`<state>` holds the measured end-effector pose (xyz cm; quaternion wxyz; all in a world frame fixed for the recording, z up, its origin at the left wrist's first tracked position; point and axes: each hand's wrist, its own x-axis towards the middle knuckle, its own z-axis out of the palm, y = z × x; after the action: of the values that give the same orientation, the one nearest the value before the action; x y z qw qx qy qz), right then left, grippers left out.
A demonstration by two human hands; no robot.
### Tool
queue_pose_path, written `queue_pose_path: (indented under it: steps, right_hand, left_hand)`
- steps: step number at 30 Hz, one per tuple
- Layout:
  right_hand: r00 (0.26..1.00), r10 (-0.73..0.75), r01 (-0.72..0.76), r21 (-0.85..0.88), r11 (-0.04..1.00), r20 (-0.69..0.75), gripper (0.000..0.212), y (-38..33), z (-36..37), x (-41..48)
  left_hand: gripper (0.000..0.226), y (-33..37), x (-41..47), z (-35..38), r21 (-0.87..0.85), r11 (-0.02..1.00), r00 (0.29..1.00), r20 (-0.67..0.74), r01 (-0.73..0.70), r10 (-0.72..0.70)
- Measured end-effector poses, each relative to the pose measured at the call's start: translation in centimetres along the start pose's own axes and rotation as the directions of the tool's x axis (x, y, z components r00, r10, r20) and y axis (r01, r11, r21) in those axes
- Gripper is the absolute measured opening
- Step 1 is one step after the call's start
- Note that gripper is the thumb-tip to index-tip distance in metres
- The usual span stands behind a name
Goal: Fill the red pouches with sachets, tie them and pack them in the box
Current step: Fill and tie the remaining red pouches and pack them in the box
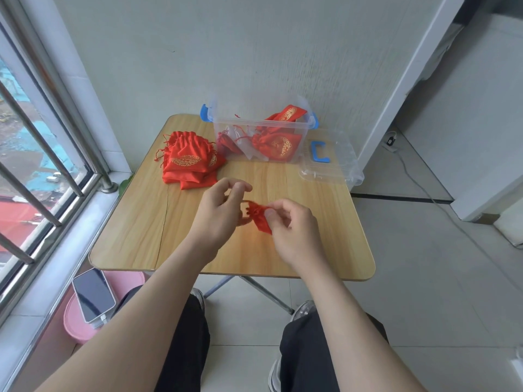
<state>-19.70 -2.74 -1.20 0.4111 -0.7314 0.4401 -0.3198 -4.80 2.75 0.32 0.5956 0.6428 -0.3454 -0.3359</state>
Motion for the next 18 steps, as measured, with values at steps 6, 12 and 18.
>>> queue_pose_path:
  steps: [6, 12, 18]
  right_hand:
    - [0.979, 0.09, -0.039, 0.263, 0.964, -0.184, 0.021, 0.0, 1.0, 2.5]
    - [0.977, 0.04, 0.061, 0.451, 0.891, -0.211, 0.044, -1.3, 0.7, 4.1]
    - [0.872, -0.163, 0.183, -0.003, 0.983, -0.461, 0.033, -0.3, 1.9, 6.8]
  left_hand:
    - [0.029, 1.4, 2.4, 1.5, 0.112, 0.993, 0.989, 0.137, 0.047, -0.063]
    - [0.018, 1.6, 6.6, 2.9, 0.283, 0.959, 0.991, 0.127, 0.002, -0.039]
    - [0.007, 0.3, 10.6, 2.4, 0.279, 0.953, 0.991, 0.078, -0.123, 0.105]
